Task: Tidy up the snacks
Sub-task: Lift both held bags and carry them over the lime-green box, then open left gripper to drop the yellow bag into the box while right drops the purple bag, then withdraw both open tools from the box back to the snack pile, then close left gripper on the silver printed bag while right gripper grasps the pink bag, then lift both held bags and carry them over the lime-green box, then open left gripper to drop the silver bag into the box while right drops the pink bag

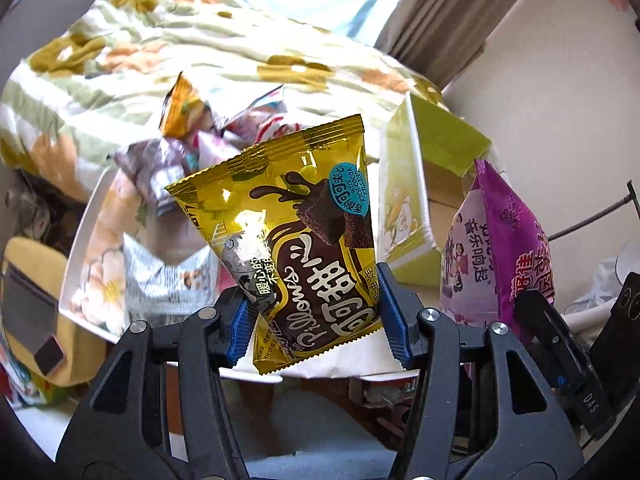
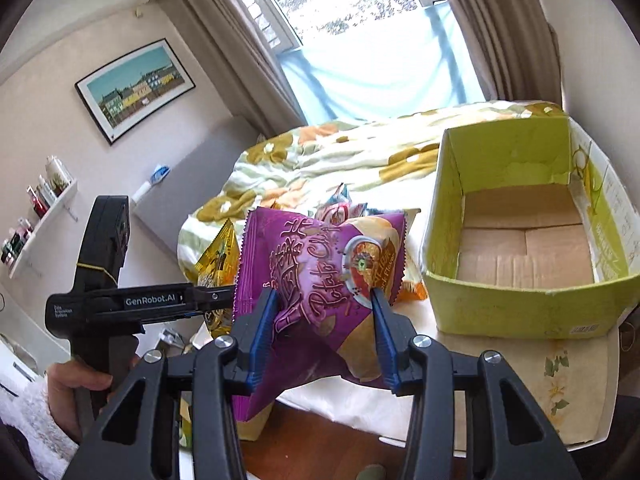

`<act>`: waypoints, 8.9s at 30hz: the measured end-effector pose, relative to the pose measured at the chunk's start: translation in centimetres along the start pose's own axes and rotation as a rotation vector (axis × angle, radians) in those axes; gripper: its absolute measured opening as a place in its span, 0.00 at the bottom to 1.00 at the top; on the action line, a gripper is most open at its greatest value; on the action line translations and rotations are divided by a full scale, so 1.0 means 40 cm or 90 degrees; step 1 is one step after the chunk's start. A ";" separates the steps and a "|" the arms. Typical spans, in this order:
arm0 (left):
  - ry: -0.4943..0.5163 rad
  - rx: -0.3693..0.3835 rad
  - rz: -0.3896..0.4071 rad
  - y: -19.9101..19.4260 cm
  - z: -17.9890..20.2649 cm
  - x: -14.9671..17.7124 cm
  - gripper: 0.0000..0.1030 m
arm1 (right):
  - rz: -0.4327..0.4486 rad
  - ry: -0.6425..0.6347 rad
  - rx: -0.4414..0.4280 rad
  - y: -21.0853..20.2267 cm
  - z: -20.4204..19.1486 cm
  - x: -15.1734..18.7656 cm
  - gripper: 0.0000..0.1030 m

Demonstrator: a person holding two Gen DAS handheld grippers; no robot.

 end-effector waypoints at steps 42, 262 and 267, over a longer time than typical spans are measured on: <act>0.176 -0.064 -0.042 0.491 0.608 -0.169 0.98 | -0.005 0.070 0.132 -0.025 0.680 -0.259 0.41; 0.137 -0.021 -0.041 0.320 0.464 0.068 0.97 | -0.195 -0.058 0.338 -0.023 0.561 -0.051 0.59; 0.135 -0.023 -0.047 0.326 0.461 0.083 0.97 | -0.198 -0.053 0.318 -0.015 0.570 -0.016 1.00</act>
Point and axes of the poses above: each gripper's, at about its wrist camera, not at the fingertips, and y roughly the way its jaws point, z to its right, x to its underside, the point moved 8 cm from there along y, roughly the way its jaws point, and after that the axes turned 13 degrees about -y, right-handed, at the moved point
